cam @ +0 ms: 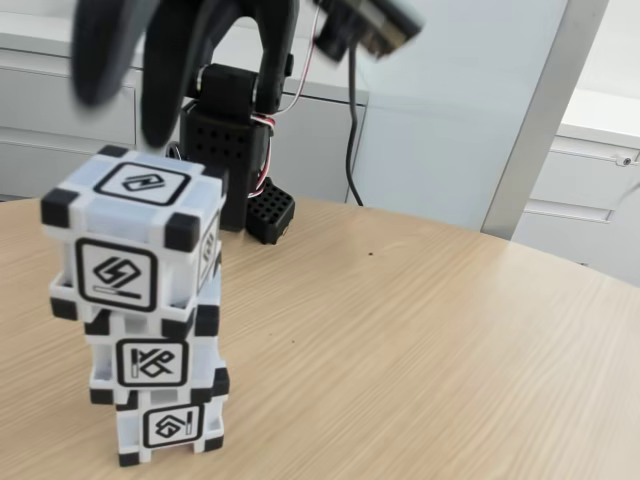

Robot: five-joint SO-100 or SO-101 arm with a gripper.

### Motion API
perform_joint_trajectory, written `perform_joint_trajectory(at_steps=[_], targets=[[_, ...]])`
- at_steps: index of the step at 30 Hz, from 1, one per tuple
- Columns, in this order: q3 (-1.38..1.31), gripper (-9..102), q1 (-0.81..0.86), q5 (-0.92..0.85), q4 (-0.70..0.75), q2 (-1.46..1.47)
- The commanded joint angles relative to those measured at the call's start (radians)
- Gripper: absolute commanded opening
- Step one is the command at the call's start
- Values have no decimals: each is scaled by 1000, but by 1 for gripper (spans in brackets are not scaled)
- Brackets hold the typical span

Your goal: Stack cubes from left to right.

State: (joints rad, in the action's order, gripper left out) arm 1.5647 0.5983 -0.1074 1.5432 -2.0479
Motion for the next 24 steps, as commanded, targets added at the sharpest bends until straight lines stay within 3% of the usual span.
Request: perform_joint_trajectory(at_steps=[1, 8, 17, 24], targets=[[-41, 31, -58, 26, 3, -124], [-34, 11, -144, 121, -5, -235], [-49, 0, -341, 281, -14, -238], [-43, 0, -508, 258, -14, -238]])
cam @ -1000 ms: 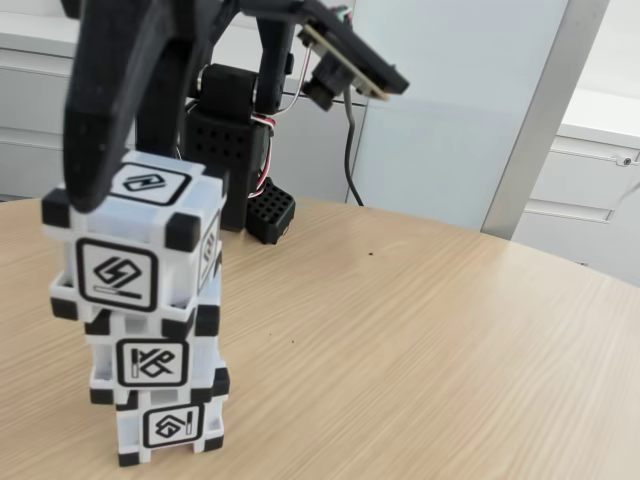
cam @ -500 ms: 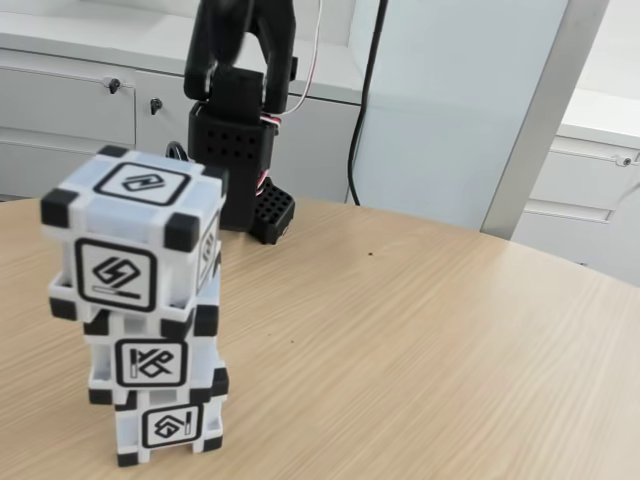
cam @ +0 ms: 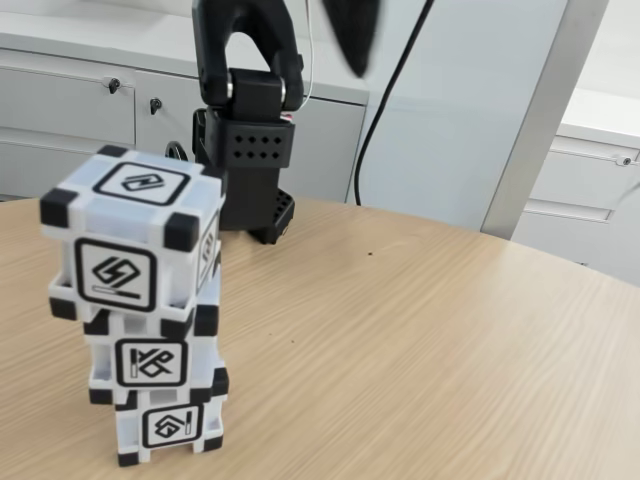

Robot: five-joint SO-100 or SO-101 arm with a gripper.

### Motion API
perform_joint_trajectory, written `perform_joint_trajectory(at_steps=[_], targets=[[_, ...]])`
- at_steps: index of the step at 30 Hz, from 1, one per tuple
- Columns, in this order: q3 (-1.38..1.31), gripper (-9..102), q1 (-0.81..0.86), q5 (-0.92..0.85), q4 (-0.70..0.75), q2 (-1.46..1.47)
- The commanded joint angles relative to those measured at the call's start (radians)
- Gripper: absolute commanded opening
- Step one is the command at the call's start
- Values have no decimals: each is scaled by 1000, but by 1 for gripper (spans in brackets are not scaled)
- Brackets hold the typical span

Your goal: Stack cubes from left to right.

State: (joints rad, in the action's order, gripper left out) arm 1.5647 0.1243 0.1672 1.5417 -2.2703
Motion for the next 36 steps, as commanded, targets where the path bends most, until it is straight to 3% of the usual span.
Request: perform_joint_trajectory(at_steps=[1, 9, 18, 30, 36], targets=[[-38, 0, -55, -29, -12, -15], [-48, 0, -109, -48, -14, -38], [-29, 0, -110, -40, -18, -437], [-31, 0, -92, -69, -17, -482], [-29, 0, -109, -66, -17, -649]])
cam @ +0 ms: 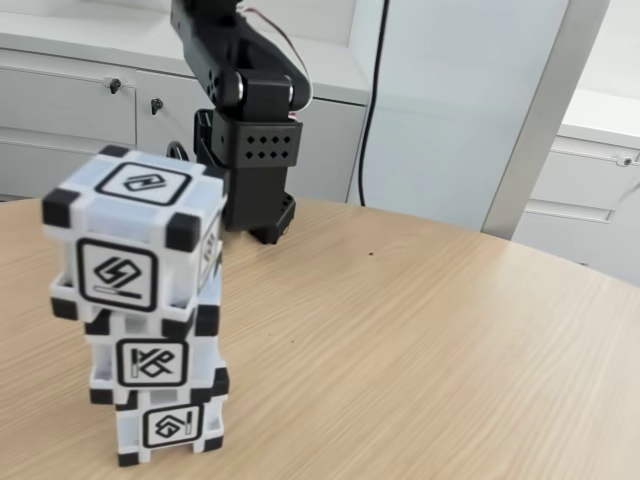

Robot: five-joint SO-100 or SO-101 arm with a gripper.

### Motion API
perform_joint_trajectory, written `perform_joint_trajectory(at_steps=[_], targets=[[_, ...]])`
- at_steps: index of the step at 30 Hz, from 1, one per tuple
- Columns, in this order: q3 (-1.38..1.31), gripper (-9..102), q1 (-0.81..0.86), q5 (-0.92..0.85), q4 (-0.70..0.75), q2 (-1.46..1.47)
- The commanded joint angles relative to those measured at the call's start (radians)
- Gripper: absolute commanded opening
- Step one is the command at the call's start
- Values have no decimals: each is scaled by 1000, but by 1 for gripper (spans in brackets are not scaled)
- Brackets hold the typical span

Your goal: Stack cubes from left to right.

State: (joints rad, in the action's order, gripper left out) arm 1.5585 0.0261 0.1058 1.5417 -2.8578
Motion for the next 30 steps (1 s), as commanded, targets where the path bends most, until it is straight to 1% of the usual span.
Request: perform_joint_trajectory(at_steps=[1, 11, 15, 18, 26, 28, 30], targets=[[-23, 0, -11, -3, -15, -81], [-21, 0, -6, -14, -2, -123], [6, 0, -9, -17, -2, -212], [94, 0, -11, -31, -15, -284], [371, 0, -12, -74, -26, -295], [430, 0, -12, -60, -75, -285], [508, 0, -12, -57, -156, -284]])
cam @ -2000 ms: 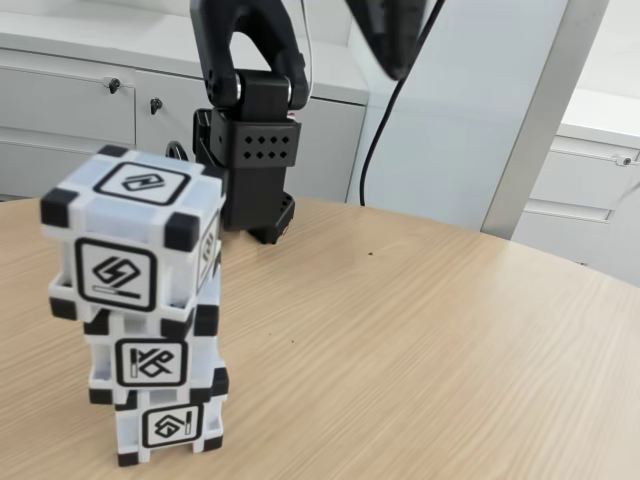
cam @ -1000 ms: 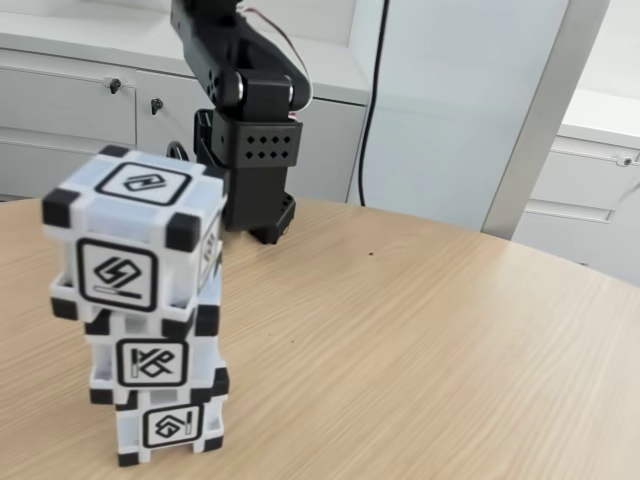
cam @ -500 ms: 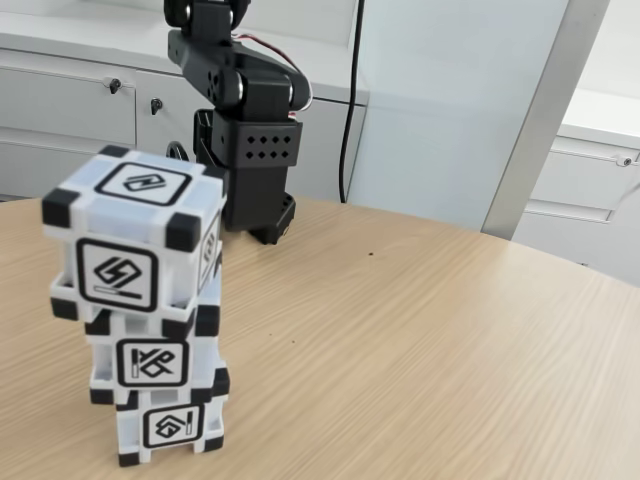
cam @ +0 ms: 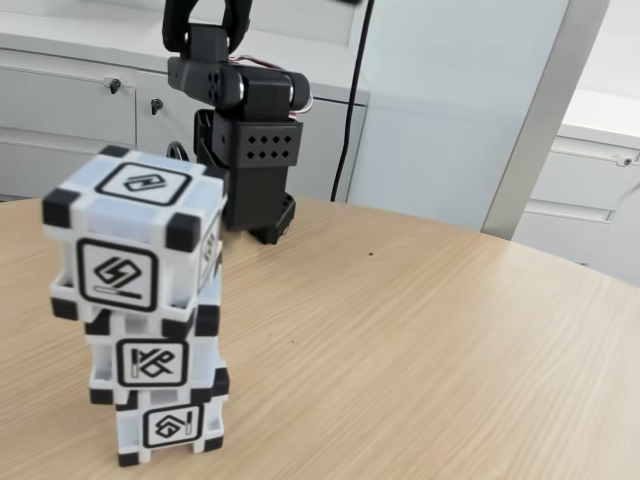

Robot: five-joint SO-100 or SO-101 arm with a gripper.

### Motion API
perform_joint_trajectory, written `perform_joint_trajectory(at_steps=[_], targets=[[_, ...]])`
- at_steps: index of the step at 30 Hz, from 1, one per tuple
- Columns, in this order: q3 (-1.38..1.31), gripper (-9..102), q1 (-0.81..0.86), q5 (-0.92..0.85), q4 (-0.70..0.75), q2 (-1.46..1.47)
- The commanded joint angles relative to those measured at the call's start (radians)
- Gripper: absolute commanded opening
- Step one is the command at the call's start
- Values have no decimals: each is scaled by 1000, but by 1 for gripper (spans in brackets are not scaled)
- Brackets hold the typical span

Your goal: Stack cubes from left to right.

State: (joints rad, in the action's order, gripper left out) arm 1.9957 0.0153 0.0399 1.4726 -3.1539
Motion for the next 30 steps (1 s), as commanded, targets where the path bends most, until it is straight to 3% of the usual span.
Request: perform_joint_trajectory(at_steps=[1, 7, 13, 30], targets=[[117, 0, -2, 8, -132, 12], [443, 0, 18, -28, -331, -2], [701, 0, 18, -21, -436, -2], [821, 0, 81, 60, -423, 11]])
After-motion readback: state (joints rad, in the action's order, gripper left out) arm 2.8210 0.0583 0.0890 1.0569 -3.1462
